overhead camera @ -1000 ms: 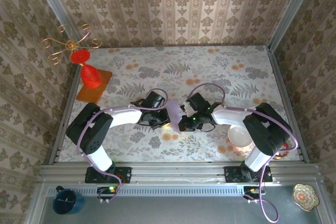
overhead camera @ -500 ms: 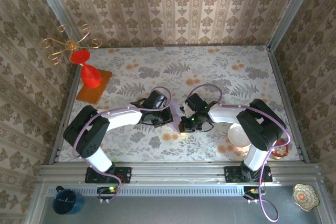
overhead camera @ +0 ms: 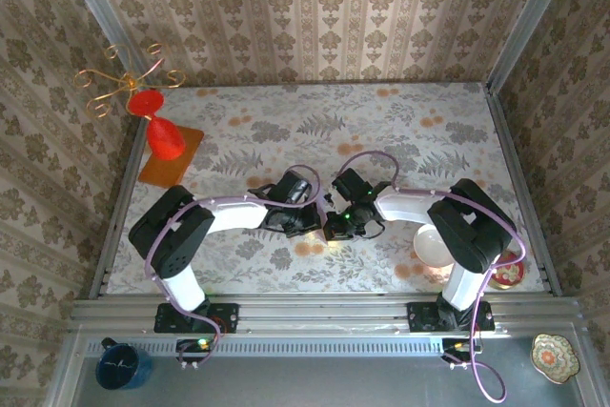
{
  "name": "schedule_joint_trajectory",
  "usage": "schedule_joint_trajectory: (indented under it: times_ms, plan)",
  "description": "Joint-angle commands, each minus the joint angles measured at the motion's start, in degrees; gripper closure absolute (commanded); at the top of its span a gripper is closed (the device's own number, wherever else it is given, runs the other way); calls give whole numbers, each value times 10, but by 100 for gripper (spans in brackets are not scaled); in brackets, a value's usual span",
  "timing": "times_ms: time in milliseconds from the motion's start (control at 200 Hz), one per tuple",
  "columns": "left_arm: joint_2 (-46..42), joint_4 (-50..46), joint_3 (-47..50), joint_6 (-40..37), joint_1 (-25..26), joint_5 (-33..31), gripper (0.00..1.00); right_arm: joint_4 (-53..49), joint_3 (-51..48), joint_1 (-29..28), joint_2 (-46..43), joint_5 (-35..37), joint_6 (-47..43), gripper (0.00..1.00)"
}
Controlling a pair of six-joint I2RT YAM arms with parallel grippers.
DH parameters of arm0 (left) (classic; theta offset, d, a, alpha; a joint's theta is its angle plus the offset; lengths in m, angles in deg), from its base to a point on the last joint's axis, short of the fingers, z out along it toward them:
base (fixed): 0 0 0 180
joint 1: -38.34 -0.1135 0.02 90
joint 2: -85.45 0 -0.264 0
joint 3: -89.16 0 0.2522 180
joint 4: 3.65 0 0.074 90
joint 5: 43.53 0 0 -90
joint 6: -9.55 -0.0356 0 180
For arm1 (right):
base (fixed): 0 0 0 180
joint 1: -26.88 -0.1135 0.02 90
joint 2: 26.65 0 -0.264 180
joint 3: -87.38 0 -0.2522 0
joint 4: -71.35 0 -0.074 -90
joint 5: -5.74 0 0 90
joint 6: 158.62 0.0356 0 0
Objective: Fold a paper plane with a square sheet of paper (pick it up from the middle)
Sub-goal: Third fold the triangle at the center of the table.
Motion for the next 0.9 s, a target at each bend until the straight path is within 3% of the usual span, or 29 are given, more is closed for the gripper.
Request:
schedule_joint_trajectory:
  times_ms: [0,235,440,655,895]
  plan:
    - [8,7,19,-5,-9,2,92,-86,-12,-10,39,77,-12,100]
    - [-7,54,65,-36,-61,21,92,-138,-16,-13,56,140,-16,100]
    - [-15,110,109,-71,-141,61,90,-137,-23,-13,66,151,-8,100]
    - [-38,52,97,-132,-237,70,90,-135,-23,-12,66,150,-1,100]
    - [-100,10,75,-128,-223,64,90,-81,-12,-11,12,85,14,100]
